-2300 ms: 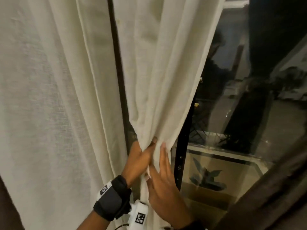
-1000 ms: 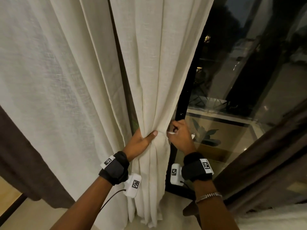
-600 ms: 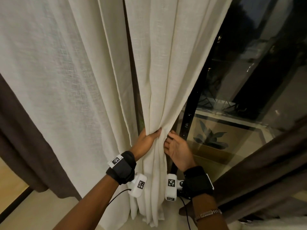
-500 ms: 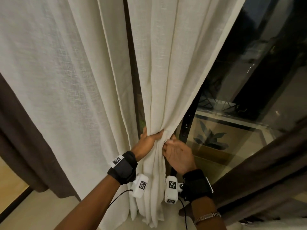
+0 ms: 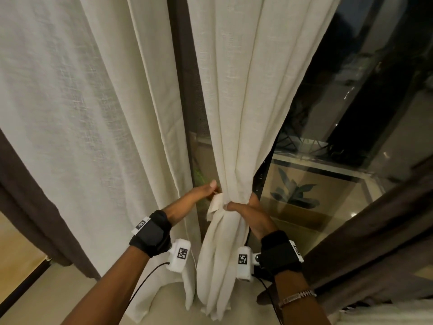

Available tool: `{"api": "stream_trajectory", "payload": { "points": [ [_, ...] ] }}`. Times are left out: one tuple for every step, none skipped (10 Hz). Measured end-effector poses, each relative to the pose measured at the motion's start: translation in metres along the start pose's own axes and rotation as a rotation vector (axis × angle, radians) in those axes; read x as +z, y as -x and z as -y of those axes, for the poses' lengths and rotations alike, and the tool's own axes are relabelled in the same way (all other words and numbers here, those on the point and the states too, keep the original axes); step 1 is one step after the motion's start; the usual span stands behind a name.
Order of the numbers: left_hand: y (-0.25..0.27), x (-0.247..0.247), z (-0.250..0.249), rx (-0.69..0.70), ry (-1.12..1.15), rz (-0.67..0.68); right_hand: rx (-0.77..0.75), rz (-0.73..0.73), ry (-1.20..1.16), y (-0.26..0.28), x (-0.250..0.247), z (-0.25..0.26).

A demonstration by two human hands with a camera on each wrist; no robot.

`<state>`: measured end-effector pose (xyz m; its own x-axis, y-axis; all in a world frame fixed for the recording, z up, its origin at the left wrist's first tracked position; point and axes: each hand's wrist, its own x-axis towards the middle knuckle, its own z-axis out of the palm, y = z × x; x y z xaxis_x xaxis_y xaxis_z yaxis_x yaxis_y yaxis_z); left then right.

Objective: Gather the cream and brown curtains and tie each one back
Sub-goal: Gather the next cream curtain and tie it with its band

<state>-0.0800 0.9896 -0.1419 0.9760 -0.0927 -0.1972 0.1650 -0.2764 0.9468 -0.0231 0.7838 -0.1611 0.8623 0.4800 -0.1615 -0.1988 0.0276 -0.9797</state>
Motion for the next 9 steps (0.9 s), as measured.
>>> {"api": "stream_trajectory", "payload": {
  "points": [
    [0.001, -0.001, 0.007, 0.043, -0.09, -0.048, 0.01, -0.009, -0.032, -0.001, -0.003, 0.0],
    [0.005, 0.0, 0.015, 0.109, -0.262, -0.117, 0.017, -0.039, -0.037, -0.003, -0.002, 0.005],
    [0.018, 0.008, 0.013, 0.181, -0.359, -0.137, -0.013, -0.047, -0.045, -0.005, -0.007, 0.007],
    [0.029, 0.025, -0.01, 0.282, -0.322, -0.059, -0.016, -0.141, -0.034, -0.004, -0.002, 0.013],
    [0.024, 0.039, -0.043, 0.331, 0.01, 0.031, 0.133, -0.204, -0.118, -0.016, 0.009, -0.012],
    [0.002, 0.052, -0.059, 0.296, 0.022, 0.17, -0.084, -0.353, 0.411, -0.001, 0.006, -0.041],
    [-0.011, 0.059, -0.057, 0.336, -0.214, 0.035, -0.114, -0.151, 0.122, 0.002, 0.004, -0.035],
    [-0.008, 0.065, -0.044, 0.461, -0.382, -0.318, -0.181, -0.042, 0.065, -0.002, 0.009, -0.032],
    [-0.001, 0.068, -0.031, 0.452, -0.356, -0.712, -0.192, 0.013, 0.105, 0.002, 0.011, -0.028]
  ]
}}
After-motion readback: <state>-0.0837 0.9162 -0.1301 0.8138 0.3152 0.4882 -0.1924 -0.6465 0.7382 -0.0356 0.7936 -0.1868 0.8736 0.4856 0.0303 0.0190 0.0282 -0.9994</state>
